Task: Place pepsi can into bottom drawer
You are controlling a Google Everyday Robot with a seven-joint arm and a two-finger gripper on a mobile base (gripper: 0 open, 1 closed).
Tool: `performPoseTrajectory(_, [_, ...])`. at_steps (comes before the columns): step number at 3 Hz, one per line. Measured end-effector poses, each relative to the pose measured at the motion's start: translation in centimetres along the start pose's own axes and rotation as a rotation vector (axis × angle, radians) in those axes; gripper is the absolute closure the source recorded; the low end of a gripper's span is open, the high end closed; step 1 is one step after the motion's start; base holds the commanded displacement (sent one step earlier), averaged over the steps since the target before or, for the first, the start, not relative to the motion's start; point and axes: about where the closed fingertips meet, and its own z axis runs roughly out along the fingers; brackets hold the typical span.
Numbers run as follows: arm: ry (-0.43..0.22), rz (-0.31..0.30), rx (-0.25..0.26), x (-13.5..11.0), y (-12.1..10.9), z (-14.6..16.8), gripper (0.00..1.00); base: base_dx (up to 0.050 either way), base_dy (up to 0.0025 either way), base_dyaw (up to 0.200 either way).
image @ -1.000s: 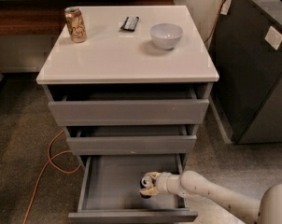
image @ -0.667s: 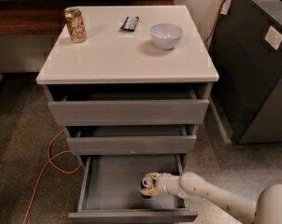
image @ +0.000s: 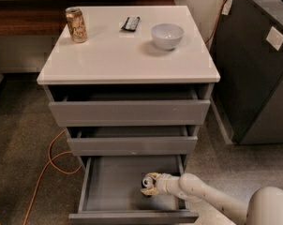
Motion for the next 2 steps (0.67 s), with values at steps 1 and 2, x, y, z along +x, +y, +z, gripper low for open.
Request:
performPoseTrajectory(1, [-0.012, -0.012, 0.000, 0.5, -0.7, 0.7, 1.00, 0.000, 0.00000, 0.000])
performPoseTrajectory(2, [-0.027, -0.026, 0.016, 1.4, -1.8, 1.7, 0.74, 0.000, 0.00000, 0.000])
